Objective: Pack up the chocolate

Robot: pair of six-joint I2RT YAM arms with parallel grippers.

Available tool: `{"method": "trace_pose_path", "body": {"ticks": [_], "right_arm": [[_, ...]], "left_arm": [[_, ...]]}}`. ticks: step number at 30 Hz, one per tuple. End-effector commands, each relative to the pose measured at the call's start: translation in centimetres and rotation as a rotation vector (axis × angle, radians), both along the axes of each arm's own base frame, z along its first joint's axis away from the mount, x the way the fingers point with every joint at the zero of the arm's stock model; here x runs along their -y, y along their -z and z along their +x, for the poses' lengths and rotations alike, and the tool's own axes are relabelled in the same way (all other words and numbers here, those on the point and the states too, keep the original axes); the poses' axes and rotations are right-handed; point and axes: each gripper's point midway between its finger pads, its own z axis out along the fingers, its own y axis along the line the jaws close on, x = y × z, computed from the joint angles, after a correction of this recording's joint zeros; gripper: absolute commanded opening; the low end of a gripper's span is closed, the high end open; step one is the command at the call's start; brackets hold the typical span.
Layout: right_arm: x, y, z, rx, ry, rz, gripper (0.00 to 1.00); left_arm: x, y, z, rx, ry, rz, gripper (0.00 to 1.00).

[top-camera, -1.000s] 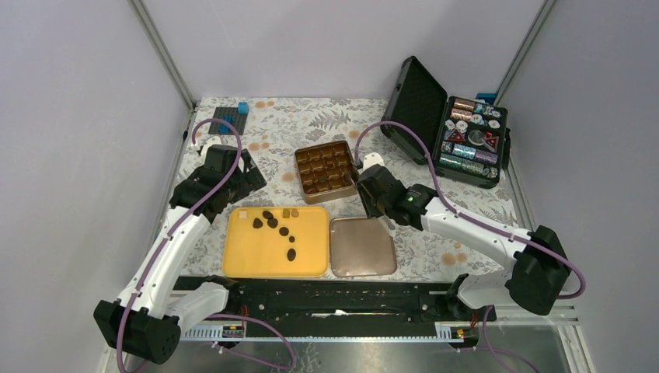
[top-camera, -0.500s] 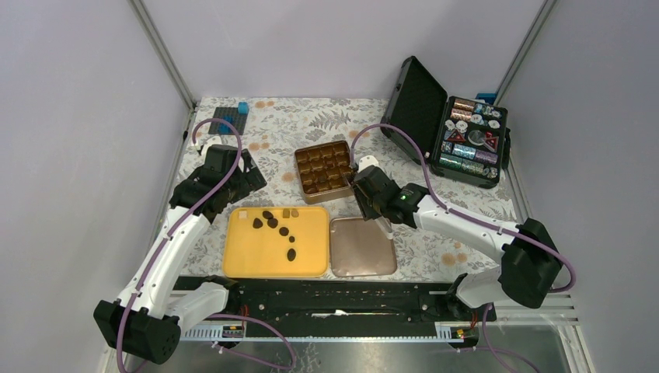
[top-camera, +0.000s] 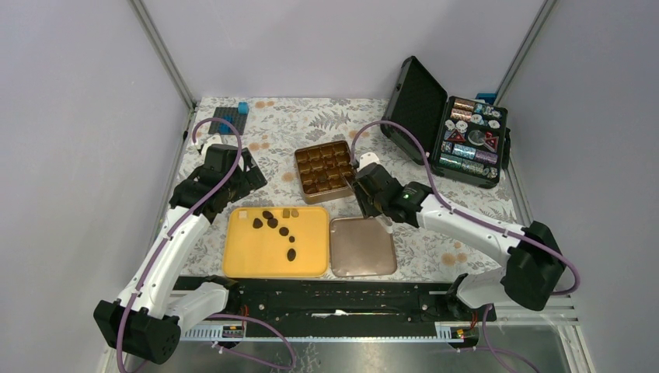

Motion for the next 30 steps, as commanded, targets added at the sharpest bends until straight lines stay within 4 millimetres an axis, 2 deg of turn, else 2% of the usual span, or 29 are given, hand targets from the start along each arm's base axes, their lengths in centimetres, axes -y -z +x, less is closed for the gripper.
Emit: {"method": "trace_pose_path", "body": {"ticks": [1, 5, 9, 12, 15, 19, 22, 25, 30], "right_arm": [[-0.8, -6.4, 0.7, 0.127, -0.027, 0.135, 0.46], [-0.6, -8.7, -0.5, 0.155, -0.077, 0.197, 0.42], [0.4, -9.1, -1.5, 0.144, -0.074, 0.173, 0.35], [0.1, -8.8, -2.7, 0.116, -0.098, 0.180, 0.33], [-1.3, -8.5, -4.5, 0.090, -0.142, 0.201, 0.33], [-4.3, -7.5, -7.6, 0.038, -0.223, 0.229, 0.32], [-6.7, -5.7, -10.1, -0.018, -0.287, 0.241, 0.33], [-8.1, -4.2, -11.1, -0.042, -0.305, 0.230, 0.33], [-9.5, -2.9, -12.1, -0.053, -0.324, 0.231, 0.33]], "left_arm": [[0.1, -2.0, 1.0, 0.077, 0.002, -0.015, 0.99], [0.1, -2.2, 1.1, 0.083, -0.003, -0.021, 0.99], [0.5, -1.5, 1.4, 0.058, 0.001, -0.032, 0.99], [0.7, -1.4, 1.7, 0.058, 0.007, -0.043, 0.99], [0.6, -1.6, 2.0, 0.061, 0.005, -0.034, 0.99], [0.6, -2.3, 2.2, 0.075, 0.004, -0.042, 0.99], [0.6, -2.3, 2.2, 0.073, 0.003, -0.048, 0.99], [0.5, -2.1, 2.1, 0.068, 0.000, -0.050, 0.99], [0.6, -2.0, 1.9, 0.063, 0.015, -0.054, 0.99]]}}
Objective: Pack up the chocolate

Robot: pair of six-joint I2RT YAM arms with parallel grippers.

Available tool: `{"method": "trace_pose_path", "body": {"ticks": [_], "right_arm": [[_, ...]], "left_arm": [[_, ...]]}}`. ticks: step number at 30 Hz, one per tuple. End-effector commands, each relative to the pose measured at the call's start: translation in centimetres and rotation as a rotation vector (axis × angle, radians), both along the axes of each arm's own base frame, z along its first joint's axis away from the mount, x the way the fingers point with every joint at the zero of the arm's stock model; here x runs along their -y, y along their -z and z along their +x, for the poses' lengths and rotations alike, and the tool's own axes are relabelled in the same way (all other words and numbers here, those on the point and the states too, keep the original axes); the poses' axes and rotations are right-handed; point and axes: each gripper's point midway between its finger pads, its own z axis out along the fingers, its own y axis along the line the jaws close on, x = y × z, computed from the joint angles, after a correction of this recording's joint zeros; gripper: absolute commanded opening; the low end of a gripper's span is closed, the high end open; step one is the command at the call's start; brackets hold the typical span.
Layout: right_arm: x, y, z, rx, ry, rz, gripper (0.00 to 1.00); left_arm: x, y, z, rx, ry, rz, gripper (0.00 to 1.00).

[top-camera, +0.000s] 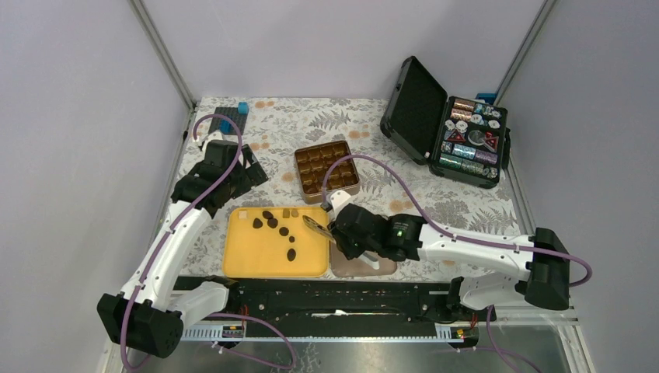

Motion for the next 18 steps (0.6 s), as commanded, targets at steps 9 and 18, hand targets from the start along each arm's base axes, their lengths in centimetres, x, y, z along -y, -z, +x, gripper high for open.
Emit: {"method": "trace_pose_path", "body": {"ticks": [9, 18], "right_arm": [[-3.1, 1.9, -1.8, -0.008, -0.030, 0.048, 0.40], [-3.7, 3.2, -3.0, -0.006, -0.071, 0.007, 0.42]], "left_arm": [[-2.4, -0.1, 1.0, -0.005, -0.003, -0.017, 0.99], [-2.4, 1.1, 0.9, -0.035, 0.025, -0.135, 0.99]]}}
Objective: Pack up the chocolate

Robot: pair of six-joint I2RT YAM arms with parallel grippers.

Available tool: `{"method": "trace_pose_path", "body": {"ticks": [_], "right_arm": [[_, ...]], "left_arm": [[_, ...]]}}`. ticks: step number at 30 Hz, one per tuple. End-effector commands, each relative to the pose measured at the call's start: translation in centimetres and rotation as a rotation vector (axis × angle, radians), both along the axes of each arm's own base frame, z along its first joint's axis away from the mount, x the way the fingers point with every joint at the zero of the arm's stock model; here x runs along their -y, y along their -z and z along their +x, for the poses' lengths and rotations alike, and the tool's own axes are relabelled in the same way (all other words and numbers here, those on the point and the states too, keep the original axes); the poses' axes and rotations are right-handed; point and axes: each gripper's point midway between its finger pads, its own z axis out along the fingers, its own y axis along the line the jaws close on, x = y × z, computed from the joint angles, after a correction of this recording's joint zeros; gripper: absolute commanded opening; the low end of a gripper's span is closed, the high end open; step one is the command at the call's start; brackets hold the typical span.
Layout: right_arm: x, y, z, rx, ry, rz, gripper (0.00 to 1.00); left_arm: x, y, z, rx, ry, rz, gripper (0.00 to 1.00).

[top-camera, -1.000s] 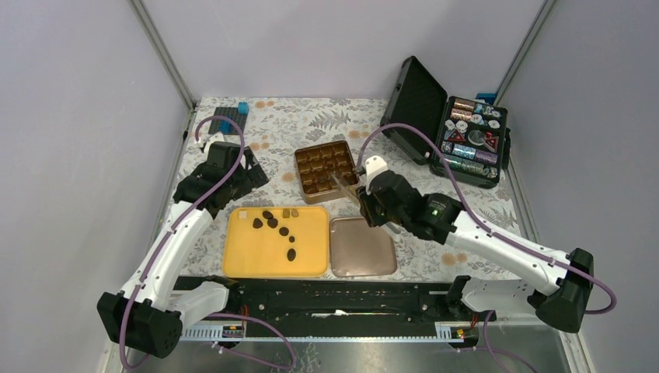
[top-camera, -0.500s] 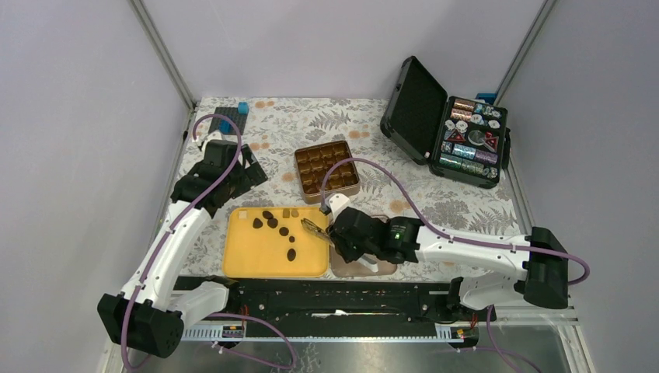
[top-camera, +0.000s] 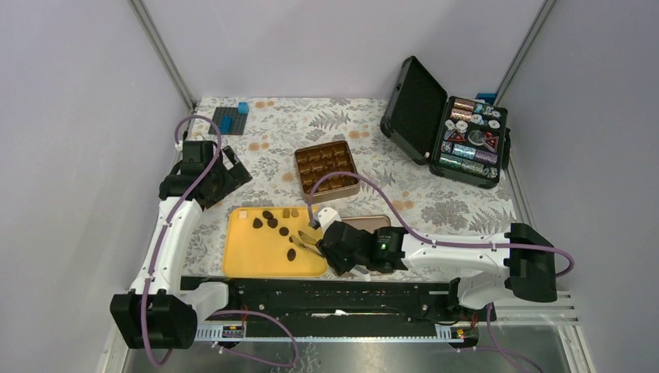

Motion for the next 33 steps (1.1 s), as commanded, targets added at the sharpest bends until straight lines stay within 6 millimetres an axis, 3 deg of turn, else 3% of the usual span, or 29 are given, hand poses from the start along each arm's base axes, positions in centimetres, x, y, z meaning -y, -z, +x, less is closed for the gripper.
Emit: {"method": "trace_pose_path", "body": {"ticks": [1, 28, 33], "right_arm": [[-1.6, -0.7, -0.1, 0.030, -0.003, 0.040, 0.43], [-3.9, 0.5, 0.6, 0.106, 0.007, -0.062, 0.44], [-3.9, 0.3, 0.9, 0.120, 0.017, -0.062, 0.41]], "left_arm": [[1.6, -0.5, 0.5, 0.037, 0.083, -0.056, 0.99], [1.6, -1.1, -0.4, 0.073, 0.102, -0.044, 0.99], [1.5, -1.0, -0.5, 0.069, 0.103, -0.038, 0.99]]}}
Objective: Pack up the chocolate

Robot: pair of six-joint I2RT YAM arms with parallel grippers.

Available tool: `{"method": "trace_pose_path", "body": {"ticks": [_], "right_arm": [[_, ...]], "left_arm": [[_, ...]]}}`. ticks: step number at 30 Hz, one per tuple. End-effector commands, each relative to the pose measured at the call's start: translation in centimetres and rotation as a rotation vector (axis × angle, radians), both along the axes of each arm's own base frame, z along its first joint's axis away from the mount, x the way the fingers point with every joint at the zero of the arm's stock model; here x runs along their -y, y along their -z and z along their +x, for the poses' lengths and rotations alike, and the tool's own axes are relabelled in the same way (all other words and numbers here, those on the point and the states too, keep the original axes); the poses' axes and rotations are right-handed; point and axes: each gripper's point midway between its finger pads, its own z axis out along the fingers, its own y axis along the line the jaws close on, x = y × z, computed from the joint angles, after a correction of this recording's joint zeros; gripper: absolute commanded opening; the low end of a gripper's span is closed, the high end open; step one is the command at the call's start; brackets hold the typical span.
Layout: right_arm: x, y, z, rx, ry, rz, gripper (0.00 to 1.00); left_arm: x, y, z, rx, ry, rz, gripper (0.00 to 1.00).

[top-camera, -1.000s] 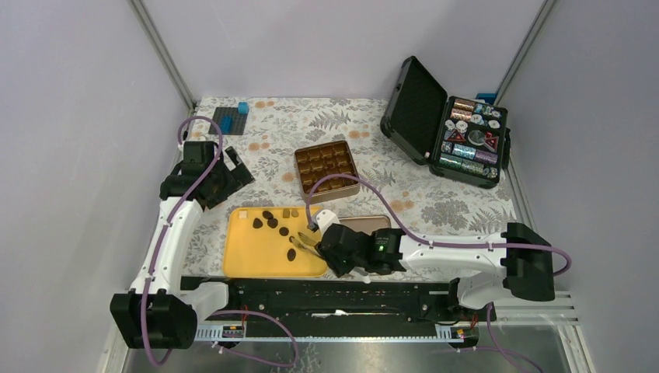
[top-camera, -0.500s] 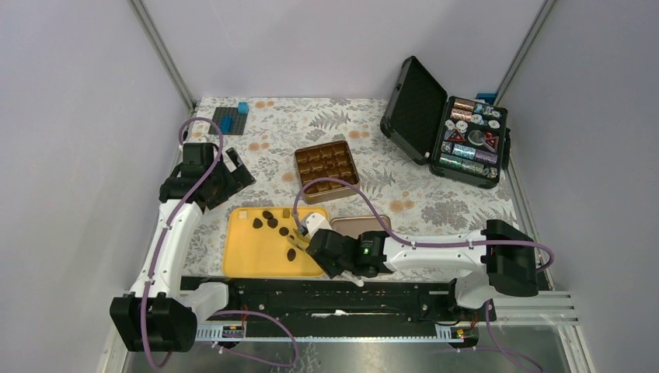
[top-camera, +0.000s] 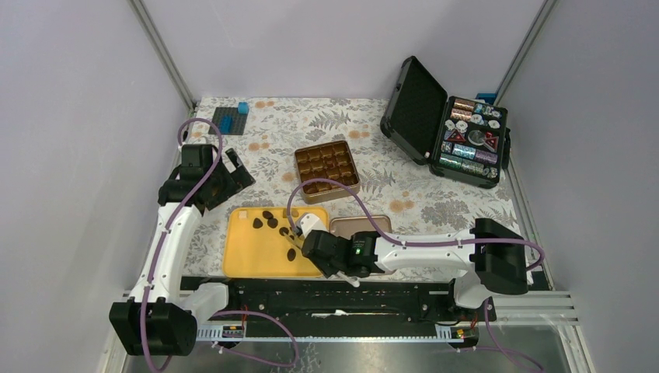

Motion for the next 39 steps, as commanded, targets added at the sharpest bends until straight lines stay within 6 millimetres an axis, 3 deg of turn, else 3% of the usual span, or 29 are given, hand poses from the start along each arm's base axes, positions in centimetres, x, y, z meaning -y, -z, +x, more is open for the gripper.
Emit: {"method": "trace_pose_path", "body": {"ticks": [1, 15, 24, 27, 32, 39], "right_arm": [[-1.2, -2.0, 0.8, 0.056, 0.021, 0.048, 0.40], [-0.6, -4.1, 1.6, 0.121, 0.010, 0.067, 0.28], [0.6, -9.0, 3.5, 0.225, 0.063, 0.128, 0.27], [1.1, -11.5, 4.9, 0.264, 0.090, 0.173, 0.28], [3.4, -14.2, 9.5, 0.282, 0.199, 0.242, 0.28], [4.3, -14.1, 15.4, 0.281, 0.288, 0.251, 0.29]], "left_arm": [[0.1, -0.9, 0.4, 0.054, 0.023, 0.002, 0.99], [0.3, -0.8, 0.2, 0.053, 0.023, -0.013, 0.99], [0.3, -0.6, 0.1, 0.045, 0.014, -0.017, 0.99], [0.3, -0.5, 0.2, 0.044, 0.017, -0.016, 0.99], [0.1, -0.5, 0.3, 0.044, 0.008, -0.005, 0.99], [0.1, -0.9, 0.3, 0.053, 0.001, -0.010, 0.99]]}}
